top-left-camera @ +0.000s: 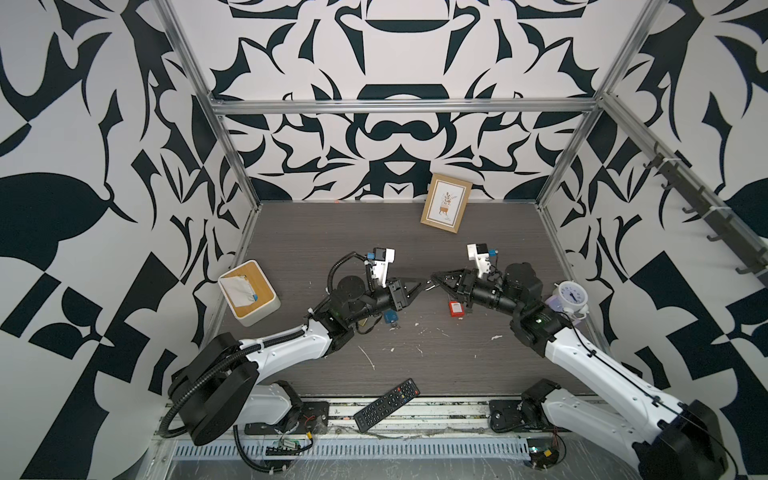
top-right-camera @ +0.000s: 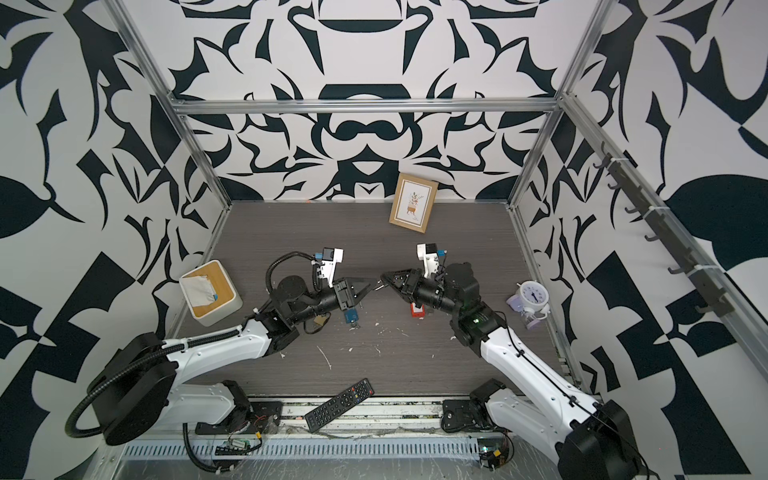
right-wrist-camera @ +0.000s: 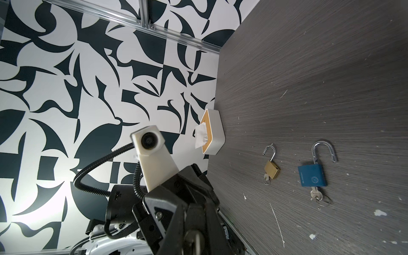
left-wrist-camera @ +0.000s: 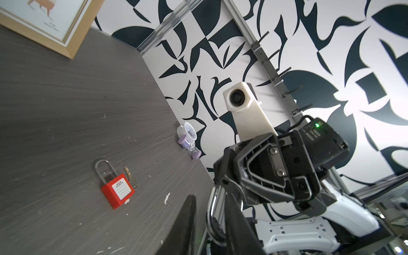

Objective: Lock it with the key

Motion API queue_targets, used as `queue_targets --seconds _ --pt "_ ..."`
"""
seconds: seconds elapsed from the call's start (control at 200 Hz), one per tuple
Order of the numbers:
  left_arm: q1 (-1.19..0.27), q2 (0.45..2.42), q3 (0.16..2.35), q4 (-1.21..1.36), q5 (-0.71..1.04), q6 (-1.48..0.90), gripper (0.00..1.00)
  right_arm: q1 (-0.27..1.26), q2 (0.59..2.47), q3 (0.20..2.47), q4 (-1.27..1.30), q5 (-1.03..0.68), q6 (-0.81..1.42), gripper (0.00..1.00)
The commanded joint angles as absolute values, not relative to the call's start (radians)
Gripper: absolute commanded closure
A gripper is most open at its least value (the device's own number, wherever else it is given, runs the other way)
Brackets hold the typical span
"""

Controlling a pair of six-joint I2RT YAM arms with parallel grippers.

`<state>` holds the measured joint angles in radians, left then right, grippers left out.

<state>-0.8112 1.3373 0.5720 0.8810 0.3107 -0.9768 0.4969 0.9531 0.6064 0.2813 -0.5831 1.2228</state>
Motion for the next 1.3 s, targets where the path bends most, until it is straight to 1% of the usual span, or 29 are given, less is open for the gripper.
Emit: queue_targets --seconds 0.0,0.09,0.155,0.185,0.235,0.295,0.32,0.35,0.49,0.54,0.775,0.945,1.11,1.245,1.295 --pt "-0.807 1.371 0.557 1.030 0.346 -1.057 0.80 0.499 0.927 0.599 0.375 -0.603 1.189 1.00" --pt "-0.807 1.398 0.555 1.074 0.359 -1.087 0.81 0.497 0.923 0.584 0.386 -0.592 1.183 1.00" --pt "-0.807 1.404 0.549 1.093 0.362 -1.096 0.80 0.497 0.917 0.576 0.397 -0.580 1.177 1.00" --pt "-0.807 1.404 0.544 1.098 0.362 -1.099 0.75 0.498 0.910 0.575 0.391 -0.571 1.166 1.00" --pt "-0.807 1.400 0.537 1.105 0.364 -1.103 0.59 0.497 0.901 0.583 0.355 -0.557 1.144 1.00" --pt "-0.807 1.383 0.528 1.094 0.360 -1.103 0.49 0.497 0.892 0.594 0.317 -0.540 1.108 1.00" --pt "-0.807 1.376 0.524 1.085 0.357 -1.101 0.47 0.497 0.890 0.598 0.303 -0.533 1.097 1.00" --pt "-0.807 1.367 0.521 1.076 0.359 -1.097 0.47 0.497 0.887 0.597 0.296 -0.525 1.089 1.00" --pt "-0.807 1.338 0.518 1.067 0.377 -1.096 0.54 0.497 0.898 0.587 0.316 -0.518 1.080 1.00" --pt "-0.807 1.340 0.527 1.060 0.390 -1.101 0.56 0.497 0.902 0.581 0.336 -0.523 1.083 1.00" --pt "-0.807 1.397 0.559 1.119 0.425 -1.156 0.54 0.497 0.879 0.567 0.379 -0.502 1.079 1.00" --pt "-0.807 1.394 0.549 1.114 0.413 -1.163 0.52 0.496 0.853 0.590 0.341 -0.494 1.048 1.00" --pt "-0.810 1.400 0.548 1.132 0.416 -1.181 0.52 0.497 0.859 0.574 0.385 -0.503 1.062 1.00" --pt "-0.813 1.434 0.563 1.190 0.436 -1.220 0.55 0.497 0.863 0.569 0.416 -0.502 1.066 1.00" --pt "-0.814 1.455 0.575 1.214 0.452 -1.242 0.59 0.496 0.866 0.567 0.431 -0.502 1.068 1.00"
